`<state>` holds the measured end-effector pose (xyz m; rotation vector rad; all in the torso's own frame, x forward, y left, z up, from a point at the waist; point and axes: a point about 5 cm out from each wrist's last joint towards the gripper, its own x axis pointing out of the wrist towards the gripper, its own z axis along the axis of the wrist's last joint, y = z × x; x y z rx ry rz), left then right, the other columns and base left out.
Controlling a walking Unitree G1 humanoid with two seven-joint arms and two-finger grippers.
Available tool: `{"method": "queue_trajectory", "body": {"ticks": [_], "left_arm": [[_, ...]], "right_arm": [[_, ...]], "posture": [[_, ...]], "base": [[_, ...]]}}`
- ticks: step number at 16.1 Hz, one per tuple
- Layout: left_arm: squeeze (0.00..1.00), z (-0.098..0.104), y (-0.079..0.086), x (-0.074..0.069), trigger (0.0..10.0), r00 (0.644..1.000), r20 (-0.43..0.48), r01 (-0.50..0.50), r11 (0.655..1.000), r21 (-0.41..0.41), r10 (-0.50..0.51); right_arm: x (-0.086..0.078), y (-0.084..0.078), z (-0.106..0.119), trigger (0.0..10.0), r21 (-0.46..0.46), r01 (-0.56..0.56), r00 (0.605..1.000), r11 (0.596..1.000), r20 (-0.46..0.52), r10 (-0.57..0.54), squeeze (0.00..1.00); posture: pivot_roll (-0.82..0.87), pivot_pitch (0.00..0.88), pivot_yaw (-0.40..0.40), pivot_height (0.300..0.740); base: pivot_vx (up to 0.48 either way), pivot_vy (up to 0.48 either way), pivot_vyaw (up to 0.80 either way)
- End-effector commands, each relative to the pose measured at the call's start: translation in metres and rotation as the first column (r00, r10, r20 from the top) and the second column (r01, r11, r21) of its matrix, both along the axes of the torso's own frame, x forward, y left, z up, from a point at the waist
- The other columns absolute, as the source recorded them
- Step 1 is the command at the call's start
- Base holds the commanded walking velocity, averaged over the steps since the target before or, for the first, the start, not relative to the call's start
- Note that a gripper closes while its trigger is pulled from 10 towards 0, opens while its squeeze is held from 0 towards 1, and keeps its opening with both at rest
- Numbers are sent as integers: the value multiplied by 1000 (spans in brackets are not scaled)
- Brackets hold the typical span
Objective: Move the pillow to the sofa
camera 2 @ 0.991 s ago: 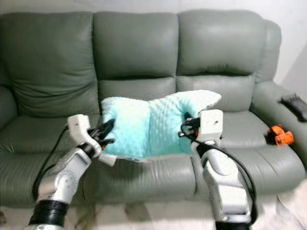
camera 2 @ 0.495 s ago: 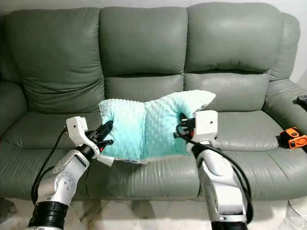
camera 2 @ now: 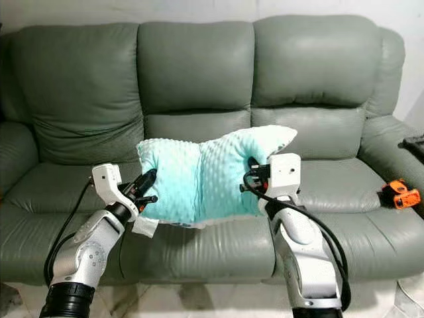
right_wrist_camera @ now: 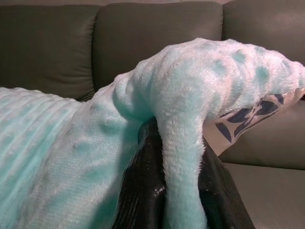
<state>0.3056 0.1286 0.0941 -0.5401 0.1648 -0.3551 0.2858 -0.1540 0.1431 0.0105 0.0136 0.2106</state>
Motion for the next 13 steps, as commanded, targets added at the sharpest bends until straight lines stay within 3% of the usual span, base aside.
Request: {"method": "queue_trajectory", "body": {"ticks": [1,10,13], "left_arm": [[0,9,-1,2,10000,999,44,12,1000,4,-12],[0,7,-2,-1,10000,999,35,20,1000,8,-20],[0,5,-3,-1,10000,1000,16,17,1000,12,-17]], "right_arm": [[1,4,7,10000,1,-18,999,1000,33,18,0],[0,6,7,10000,1,-24,999,1000,31,24,0],[1,6,6,10000,3,-25,999,1000,30,25,0]], "posture": [[-201,0,23,740],[-201,0,23,740],[-199,0,23,740]], "base": [[398,0,0],[367,0,0],[81,0,0]]}}
